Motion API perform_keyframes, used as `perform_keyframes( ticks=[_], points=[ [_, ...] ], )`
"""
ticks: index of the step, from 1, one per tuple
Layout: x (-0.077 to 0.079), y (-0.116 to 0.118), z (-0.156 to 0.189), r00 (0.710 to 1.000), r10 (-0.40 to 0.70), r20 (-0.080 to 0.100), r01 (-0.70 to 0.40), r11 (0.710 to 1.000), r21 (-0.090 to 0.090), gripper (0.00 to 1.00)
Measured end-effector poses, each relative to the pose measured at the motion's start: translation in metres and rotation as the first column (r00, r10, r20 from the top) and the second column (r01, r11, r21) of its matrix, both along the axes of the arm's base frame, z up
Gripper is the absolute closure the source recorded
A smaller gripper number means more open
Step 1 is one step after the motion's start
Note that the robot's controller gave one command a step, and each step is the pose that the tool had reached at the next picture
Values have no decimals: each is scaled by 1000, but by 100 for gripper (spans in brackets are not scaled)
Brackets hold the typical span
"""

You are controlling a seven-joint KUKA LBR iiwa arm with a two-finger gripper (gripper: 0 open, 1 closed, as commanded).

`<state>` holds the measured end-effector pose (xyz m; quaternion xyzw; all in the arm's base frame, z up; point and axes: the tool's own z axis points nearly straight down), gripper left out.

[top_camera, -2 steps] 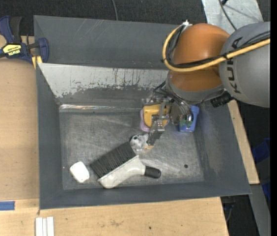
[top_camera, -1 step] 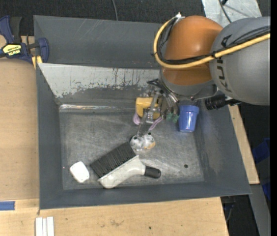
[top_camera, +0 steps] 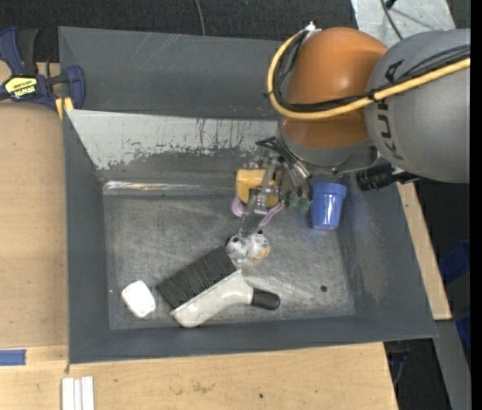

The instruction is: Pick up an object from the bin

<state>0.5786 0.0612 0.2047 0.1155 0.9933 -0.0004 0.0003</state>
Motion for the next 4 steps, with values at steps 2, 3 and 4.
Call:
perform_keyframes(
  ticks=[2,3,4],
  points=[
    [0,0,0,1000,0,0,0,1000,0,100],
    [-21,-16,12,997,-73,-4,73,997,0,100],
    [-3,-30,4,995,-103,1,103,995,1,100]
  ],
)
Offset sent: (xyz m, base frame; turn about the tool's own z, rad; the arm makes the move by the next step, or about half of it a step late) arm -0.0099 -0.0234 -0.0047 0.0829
